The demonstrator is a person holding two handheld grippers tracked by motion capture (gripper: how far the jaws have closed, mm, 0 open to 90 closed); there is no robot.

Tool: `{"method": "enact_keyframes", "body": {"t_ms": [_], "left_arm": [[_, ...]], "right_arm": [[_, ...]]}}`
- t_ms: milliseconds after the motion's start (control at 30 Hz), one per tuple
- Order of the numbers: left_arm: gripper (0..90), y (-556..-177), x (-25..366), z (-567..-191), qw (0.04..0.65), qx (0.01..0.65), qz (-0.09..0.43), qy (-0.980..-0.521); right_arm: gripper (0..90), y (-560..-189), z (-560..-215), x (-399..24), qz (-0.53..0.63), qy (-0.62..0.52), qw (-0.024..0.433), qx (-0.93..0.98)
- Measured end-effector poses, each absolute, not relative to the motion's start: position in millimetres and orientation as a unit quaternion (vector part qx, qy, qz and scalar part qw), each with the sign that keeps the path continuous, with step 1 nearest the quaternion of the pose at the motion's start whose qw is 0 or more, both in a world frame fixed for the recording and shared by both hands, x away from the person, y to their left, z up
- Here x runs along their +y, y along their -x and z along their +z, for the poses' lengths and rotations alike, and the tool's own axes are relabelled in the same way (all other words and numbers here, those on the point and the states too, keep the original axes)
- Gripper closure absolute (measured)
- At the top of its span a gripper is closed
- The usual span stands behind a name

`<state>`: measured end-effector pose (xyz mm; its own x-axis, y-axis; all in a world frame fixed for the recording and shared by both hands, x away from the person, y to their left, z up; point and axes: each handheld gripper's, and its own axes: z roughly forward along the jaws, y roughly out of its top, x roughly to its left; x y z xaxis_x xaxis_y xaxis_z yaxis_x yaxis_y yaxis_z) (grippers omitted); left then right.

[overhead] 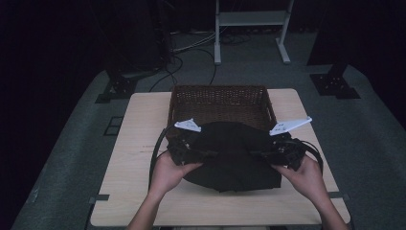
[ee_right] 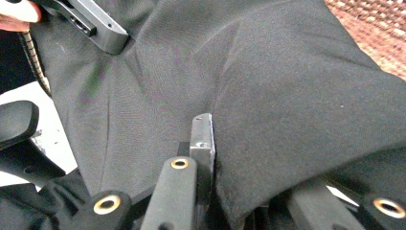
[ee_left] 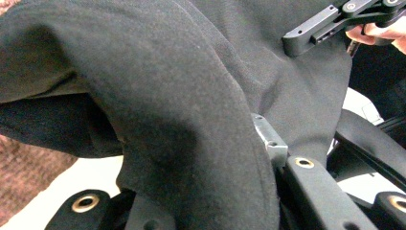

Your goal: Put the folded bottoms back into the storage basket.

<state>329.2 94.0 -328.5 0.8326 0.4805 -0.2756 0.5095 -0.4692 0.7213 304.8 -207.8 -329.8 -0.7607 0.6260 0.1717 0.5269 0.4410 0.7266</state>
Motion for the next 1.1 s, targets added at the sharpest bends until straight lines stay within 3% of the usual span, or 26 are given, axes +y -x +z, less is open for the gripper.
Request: {"method": "enact_keyframes", "body": {"t_ms": [500,1100], "left_arm": [[68.6,-359,85,-289,0.423,0.286,-0.008,-0.860],[68.7,-389,88,-270,0.417,0.306,-0.010,-0.856]], "right_arm": [[77.0,-327,-292,-214,0.408,-0.342,0.083,0.843],[77.1,-363,-261,-209,0.403,-0.335,0.085,0.848]]}}
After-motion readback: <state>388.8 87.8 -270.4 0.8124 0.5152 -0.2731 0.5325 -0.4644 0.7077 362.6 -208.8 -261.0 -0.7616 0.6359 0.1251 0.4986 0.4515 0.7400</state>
